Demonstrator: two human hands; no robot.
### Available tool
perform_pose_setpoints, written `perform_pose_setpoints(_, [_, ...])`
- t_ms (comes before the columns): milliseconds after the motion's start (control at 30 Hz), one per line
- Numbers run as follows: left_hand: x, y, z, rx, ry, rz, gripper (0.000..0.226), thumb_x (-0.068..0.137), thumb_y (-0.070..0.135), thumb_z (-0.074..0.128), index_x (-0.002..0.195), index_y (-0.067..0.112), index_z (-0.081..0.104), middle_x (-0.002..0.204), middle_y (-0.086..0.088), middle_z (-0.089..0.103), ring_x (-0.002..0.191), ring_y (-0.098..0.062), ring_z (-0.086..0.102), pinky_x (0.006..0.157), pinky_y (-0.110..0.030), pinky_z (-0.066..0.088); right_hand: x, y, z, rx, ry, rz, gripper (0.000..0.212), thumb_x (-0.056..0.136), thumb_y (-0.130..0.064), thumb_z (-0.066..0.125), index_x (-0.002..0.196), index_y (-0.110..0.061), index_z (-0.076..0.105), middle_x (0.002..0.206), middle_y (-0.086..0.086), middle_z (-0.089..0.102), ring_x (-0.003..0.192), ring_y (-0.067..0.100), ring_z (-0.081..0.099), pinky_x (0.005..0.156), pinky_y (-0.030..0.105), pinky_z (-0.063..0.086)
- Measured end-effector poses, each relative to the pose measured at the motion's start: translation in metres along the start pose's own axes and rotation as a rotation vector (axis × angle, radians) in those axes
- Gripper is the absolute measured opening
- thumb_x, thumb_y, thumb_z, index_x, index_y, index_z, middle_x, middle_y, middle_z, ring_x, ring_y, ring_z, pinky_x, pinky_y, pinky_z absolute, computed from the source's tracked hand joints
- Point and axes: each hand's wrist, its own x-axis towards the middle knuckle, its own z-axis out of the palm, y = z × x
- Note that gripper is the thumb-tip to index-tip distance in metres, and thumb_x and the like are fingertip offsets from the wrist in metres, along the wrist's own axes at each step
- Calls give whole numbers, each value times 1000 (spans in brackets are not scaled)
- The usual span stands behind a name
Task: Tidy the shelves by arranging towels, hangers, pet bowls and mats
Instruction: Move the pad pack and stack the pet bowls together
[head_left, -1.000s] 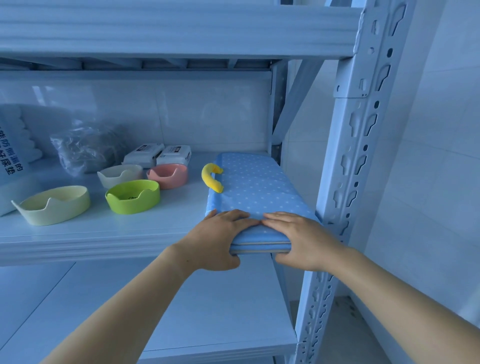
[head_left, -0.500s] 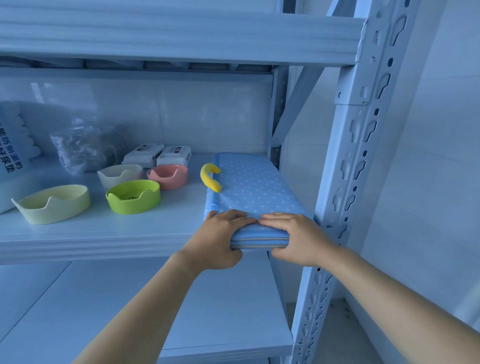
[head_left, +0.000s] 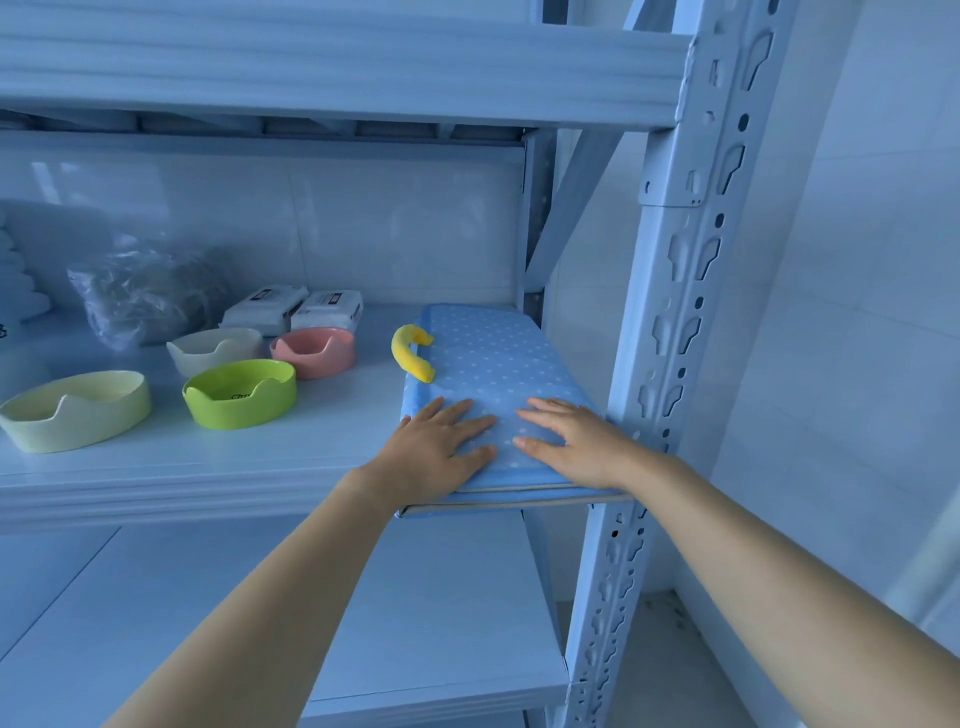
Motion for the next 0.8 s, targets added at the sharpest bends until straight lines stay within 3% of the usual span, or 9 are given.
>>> perform_pose_setpoints(100, [-3,0,6,51,15,1,51,94,51,36,143,42,22,156,6,13,144,-19,6,116,-42,9,-2,7,4,-53,-49,-13,62,91,-59,36,145,-32,25,157,-11,10,144,5,3,116,30,1])
perform_pose_setpoints(267, [-9,5,9,82,51,-16,52,94,53,34,143,44,21,156,9,13,143,-20,7,116,-44,10,-9,7,4,29,65,-38,55,90,-52,48,140,-31,39,153,-12,23,141,4,16,115,24,10])
perform_pose_setpoints(567, [-15,3,9,79,104,12,50,94,53,35,141,45,25,154,11,17,142,-16,10,116,-37,11,-11,3,7,29,78,-31,55,89,-53,48,139,-31,39,153,-12,24,141,4,18,117,31,14])
perform_pose_setpoints(800, [-14,7,8,64,104,-11,50,92,56,37,140,46,27,153,12,19,142,-15,11,116,-35,11,-12,2,4,79,63,5,55,87,-53,51,137,-34,41,152,-15,24,140,3,20,115,26,15])
